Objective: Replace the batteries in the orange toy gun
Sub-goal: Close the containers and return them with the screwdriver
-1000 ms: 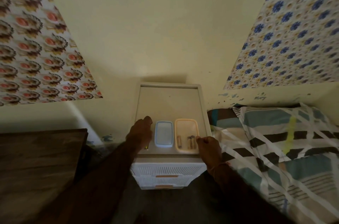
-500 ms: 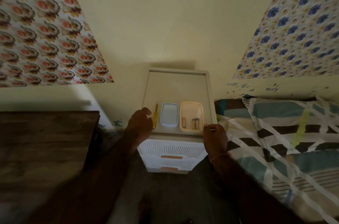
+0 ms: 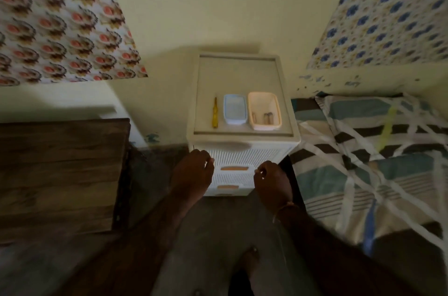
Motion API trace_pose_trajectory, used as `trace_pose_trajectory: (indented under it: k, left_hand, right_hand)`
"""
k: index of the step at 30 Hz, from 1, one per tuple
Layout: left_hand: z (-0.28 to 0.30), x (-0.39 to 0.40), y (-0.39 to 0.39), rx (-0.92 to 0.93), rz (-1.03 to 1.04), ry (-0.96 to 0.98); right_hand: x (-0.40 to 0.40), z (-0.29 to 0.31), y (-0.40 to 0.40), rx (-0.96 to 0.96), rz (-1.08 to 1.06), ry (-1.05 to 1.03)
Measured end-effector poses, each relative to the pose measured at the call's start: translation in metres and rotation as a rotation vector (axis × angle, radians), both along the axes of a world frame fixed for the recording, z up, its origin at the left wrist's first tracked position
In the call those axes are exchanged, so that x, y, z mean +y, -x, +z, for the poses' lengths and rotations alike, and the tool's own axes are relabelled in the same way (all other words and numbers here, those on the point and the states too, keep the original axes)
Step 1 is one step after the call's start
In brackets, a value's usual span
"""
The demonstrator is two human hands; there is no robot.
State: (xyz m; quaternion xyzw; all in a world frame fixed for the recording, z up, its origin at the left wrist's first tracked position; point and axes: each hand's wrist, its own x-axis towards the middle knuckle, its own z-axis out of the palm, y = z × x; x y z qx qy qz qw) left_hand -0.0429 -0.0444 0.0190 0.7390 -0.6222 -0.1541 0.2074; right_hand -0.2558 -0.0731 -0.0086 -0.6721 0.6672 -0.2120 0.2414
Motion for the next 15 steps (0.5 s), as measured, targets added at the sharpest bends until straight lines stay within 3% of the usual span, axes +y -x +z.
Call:
trace_pose_trajectory:
  k: [5,15]
  left_hand:
    - [-0.055,0.033,-0.012,-0.03,-0.115,-0.109]
    - [-0.111,0.039,-0.005,-0.092,-0.258,-0.187]
  right_hand:
    - [0.025,-0.056,-0.015,0.156,0.163,-0.216]
    - [-0.004,-0.124,-0.033,0.476,0.425,-0.353]
